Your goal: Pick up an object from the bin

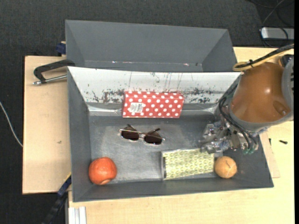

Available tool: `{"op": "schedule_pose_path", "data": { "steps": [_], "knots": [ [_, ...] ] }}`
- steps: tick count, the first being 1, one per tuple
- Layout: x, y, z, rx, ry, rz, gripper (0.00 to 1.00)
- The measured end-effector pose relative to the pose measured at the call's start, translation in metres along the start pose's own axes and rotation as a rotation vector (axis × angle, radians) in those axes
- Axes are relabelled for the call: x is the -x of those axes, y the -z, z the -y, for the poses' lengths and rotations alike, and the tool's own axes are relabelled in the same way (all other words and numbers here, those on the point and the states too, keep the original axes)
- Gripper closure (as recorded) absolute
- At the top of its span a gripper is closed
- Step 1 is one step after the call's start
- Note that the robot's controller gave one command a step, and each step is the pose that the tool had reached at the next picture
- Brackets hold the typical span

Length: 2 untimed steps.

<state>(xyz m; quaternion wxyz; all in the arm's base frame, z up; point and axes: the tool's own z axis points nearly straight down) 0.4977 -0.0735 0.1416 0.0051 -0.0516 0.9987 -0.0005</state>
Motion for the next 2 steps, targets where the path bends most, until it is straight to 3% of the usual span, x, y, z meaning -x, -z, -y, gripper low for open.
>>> {"op": "schedule_pose_path", "data": {
  "steps": [1, 2],
  "knots": [
    [-0.004, 0.038, 0.010, 0.006, 0.153, -0.014, 1.00],
    [-0.004, 0.107, 0.022, 0.004, 0.404, -0.008, 1.00]
  ]
}}
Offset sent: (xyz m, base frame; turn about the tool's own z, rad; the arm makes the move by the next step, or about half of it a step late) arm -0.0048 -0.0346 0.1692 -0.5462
